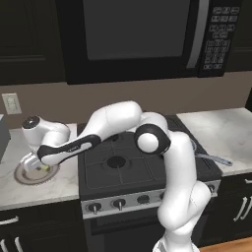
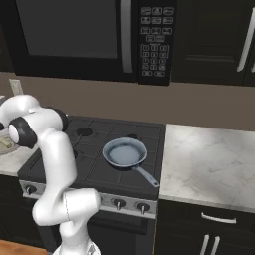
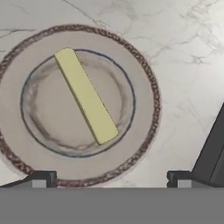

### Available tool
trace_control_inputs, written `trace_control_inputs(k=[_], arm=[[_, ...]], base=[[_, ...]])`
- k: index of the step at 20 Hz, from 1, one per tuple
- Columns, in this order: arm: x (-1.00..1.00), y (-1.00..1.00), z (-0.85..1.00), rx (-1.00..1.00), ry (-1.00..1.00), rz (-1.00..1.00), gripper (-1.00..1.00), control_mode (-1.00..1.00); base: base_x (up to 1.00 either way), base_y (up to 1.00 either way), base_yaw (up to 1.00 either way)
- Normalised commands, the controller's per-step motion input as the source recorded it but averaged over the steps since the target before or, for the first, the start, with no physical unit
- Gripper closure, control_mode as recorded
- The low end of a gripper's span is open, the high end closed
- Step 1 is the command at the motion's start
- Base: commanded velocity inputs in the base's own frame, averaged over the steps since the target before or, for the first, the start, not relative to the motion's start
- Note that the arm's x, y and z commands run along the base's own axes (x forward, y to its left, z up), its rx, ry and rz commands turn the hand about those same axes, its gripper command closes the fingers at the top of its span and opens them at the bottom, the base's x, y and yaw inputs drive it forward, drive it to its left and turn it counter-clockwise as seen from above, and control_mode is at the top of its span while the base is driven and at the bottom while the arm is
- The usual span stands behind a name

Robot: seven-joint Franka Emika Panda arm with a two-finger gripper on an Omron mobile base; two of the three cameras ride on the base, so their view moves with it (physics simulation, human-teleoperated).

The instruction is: Pick up the butter stick and place it in the pan. Then turn on the burner for the pan.

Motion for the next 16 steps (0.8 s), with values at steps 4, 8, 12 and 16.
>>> trace_control_inputs(k=[4, 8, 12, 16], arm=[[0.14, 0.03, -0.26, 0.13, -0.11, 0.00, -1.00, -1.00], [0.10, 0.13, -0.10, 0.13, -0.02, 0.00, -1.00, -1.00], [0.15, 0.15, 0.00, 0.12, 0.00, 0.00, -1.00, -1.00], [0.19, 0.13, -0.02, 0.08, 0.00, 0.00, -1.00, -1.00]], base=[[0.00, 0.00, 0.00], [0.00, 0.00, 0.00], [0.00, 0.00, 0.00], [0.00, 0.00, 0.00]])
